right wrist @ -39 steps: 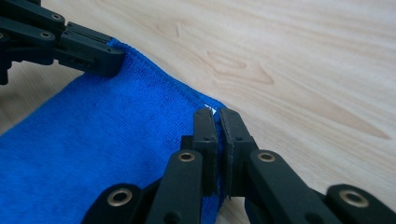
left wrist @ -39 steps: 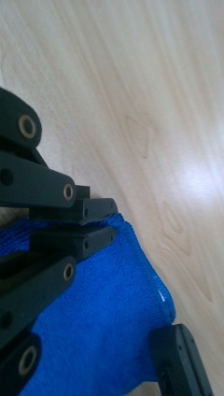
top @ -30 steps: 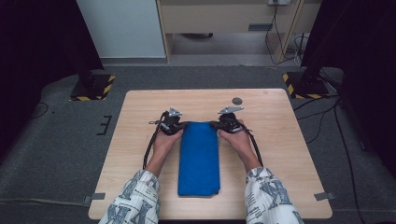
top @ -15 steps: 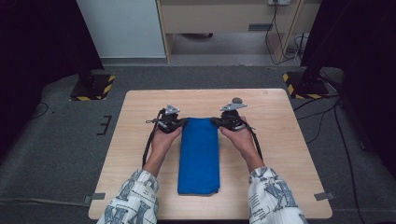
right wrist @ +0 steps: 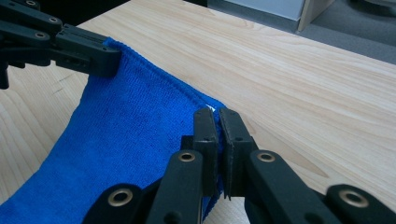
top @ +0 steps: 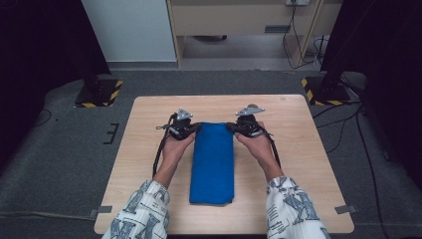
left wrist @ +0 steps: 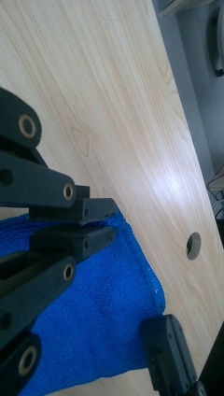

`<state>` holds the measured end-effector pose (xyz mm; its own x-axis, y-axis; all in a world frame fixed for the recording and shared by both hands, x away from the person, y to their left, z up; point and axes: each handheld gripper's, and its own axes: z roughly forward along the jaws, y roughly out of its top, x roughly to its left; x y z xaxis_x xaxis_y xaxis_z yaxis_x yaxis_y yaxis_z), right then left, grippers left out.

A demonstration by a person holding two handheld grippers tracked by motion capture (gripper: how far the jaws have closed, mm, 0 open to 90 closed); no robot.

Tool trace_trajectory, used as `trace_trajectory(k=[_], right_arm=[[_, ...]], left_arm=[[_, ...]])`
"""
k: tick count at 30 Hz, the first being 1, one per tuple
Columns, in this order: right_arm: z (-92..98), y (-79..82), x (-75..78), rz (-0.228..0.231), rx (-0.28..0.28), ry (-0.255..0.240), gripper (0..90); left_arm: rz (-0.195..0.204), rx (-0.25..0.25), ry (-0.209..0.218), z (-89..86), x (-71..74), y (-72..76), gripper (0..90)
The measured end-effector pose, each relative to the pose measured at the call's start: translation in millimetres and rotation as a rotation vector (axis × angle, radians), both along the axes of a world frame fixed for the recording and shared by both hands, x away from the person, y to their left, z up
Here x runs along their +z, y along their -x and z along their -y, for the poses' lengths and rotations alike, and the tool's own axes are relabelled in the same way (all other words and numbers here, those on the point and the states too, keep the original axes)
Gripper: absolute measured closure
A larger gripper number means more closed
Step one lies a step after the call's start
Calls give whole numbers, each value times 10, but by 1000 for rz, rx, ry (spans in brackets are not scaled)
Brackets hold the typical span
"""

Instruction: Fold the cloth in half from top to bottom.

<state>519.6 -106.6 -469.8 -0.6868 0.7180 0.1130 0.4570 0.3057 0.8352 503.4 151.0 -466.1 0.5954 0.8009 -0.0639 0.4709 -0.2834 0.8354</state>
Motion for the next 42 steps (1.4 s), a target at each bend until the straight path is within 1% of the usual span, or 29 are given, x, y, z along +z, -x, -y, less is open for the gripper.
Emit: trace_trajectory(k=[2,4,5,6,8,14,15,17,20,22,25,26,30,32,34,38,42], right_arm=[[5,-10,27,3,-3,2,868],[10,-19,61,6,-7,-7,868],[11,-24,77,9,-7,-11,868],[12,-28,91,11,-7,-11,867],[6,-38,117,13,-9,-16,867],[-26,-76,176,27,-8,-6,866],[-32,-83,188,24,-11,-2,866],[-32,-104,221,31,-11,2,866],[-34,-126,264,36,-10,8,866],[-36,-144,290,43,-9,6,866],[-45,-162,312,45,-9,3,866],[-55,-169,317,47,-10,6,866],[-82,-187,339,58,-10,4,866],[-92,-182,348,63,-13,-4,866],[-100,-169,353,71,-9,2,866],[-102,-130,336,86,-13,-1,866],[-65,-119,347,93,-28,-21,866]], left_arm=[[5,5,3,-6,28,-6,860],[9,11,9,-12,54,-17,860],[21,18,13,-19,68,-22,860],[20,21,12,-22,80,-29,860],[21,11,-5,-16,92,-45,860],[21,7,10,-30,127,-93,859],[24,6,10,-31,132,-101,859],[34,8,9,-36,143,-115,858],[33,23,21,-64,140,-134,858],[27,21,23,-66,126,-151,858],[35,25,19,-70,151,-161,858],[39,30,26,-67,165,-164,859],[53,26,14,-75,239,-180,858],[55,32,21,-92,267,-182,858],[60,30,24,-101,287,-177,859],[60,17,21,-110,294,-170,858],[62,15,41,-102,291,-175,857]])
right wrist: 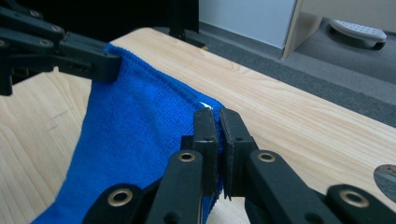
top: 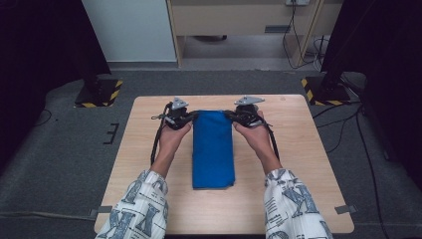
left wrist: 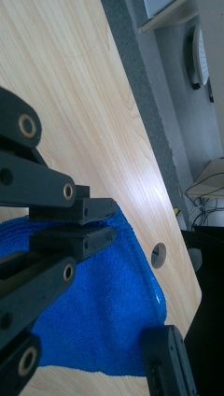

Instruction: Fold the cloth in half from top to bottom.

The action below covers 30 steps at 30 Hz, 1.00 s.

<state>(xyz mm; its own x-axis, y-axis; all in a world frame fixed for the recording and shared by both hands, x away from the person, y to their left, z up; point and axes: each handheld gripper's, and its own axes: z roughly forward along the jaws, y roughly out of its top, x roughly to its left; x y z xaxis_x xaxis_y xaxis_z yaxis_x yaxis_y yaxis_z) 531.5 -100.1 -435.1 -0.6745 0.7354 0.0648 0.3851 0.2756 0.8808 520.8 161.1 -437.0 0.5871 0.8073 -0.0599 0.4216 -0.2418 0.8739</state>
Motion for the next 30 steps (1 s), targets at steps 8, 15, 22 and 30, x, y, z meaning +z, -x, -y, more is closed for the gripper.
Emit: trace_trajectory(k=[8,15,22,30], right_arm=[[49,58,-6,4,13,11,865],[69,128,-4,-1,18,8,864],[89,218,-17,6,22,6,864],[125,270,-39,9,21,-10,865]], left_arm=[[4,-14,-3,32,20,27,858],[10,-29,-20,35,34,76,857],[2,-45,-18,26,-7,124,851],[-3,-54,-18,28,-32,193,855]])
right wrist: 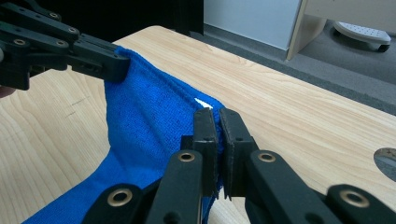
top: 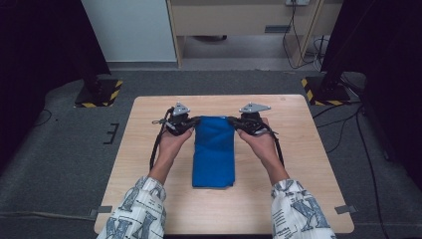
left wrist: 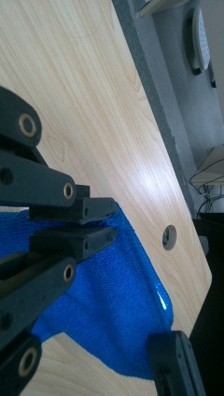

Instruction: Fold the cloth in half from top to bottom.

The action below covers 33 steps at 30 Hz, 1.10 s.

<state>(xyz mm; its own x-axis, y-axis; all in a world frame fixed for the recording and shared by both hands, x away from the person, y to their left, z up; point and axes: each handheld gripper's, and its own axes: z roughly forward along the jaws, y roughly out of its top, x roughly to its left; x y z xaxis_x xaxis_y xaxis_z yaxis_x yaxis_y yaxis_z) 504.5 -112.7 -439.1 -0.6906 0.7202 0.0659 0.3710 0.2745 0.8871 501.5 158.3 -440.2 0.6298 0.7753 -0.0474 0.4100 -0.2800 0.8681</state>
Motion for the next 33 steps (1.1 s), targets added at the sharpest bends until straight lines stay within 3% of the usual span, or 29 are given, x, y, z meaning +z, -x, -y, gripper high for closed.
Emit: trace_trajectory(k=[9,15,24,33], right_arm=[[7,92,29,3,18,-18,862],[-12,145,39,5,31,-18,858],[1,242,-34,-1,59,-10,858],[15,345,-142,-15,79,10,858]], left_arm=[[16,-5,6,-36,64,110,857],[7,-4,8,-70,48,169,856],[13,-15,11,-106,39,273,851],[-7,-34,12,-117,-108,389,852]])
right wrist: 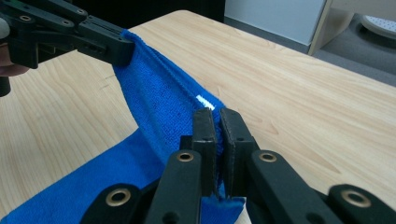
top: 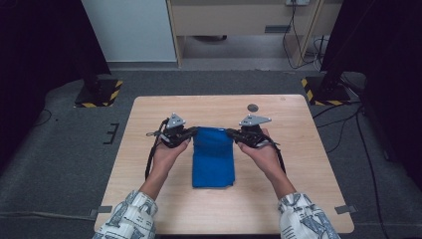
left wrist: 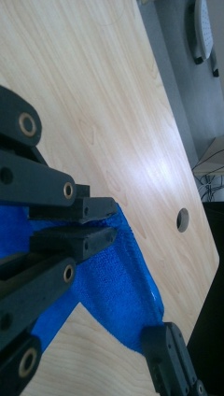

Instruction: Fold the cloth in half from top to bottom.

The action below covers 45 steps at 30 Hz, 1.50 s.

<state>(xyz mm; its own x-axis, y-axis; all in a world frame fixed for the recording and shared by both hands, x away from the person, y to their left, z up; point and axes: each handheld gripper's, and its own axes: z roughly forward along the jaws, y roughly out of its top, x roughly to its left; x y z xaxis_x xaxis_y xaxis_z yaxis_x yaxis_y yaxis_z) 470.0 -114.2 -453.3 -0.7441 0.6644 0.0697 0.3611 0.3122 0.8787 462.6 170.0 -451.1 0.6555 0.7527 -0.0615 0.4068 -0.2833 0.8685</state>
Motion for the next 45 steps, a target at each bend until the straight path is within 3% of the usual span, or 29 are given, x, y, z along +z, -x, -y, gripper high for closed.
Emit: trace_trajectory(k=[6,13,29,45], right_arm=[[-1,29,-40,-9,4,1,858],[-4,80,17,0,20,-9,856],[8,202,-163,-24,48,14,851],[26,396,-35,8,76,-13,848]], left_arm=[[-10,2,17,-19,-21,74,851],[-2,-4,29,-47,39,167,851],[-29,-19,46,-74,-153,375,851],[-21,-29,77,-112,-137,580,843]])
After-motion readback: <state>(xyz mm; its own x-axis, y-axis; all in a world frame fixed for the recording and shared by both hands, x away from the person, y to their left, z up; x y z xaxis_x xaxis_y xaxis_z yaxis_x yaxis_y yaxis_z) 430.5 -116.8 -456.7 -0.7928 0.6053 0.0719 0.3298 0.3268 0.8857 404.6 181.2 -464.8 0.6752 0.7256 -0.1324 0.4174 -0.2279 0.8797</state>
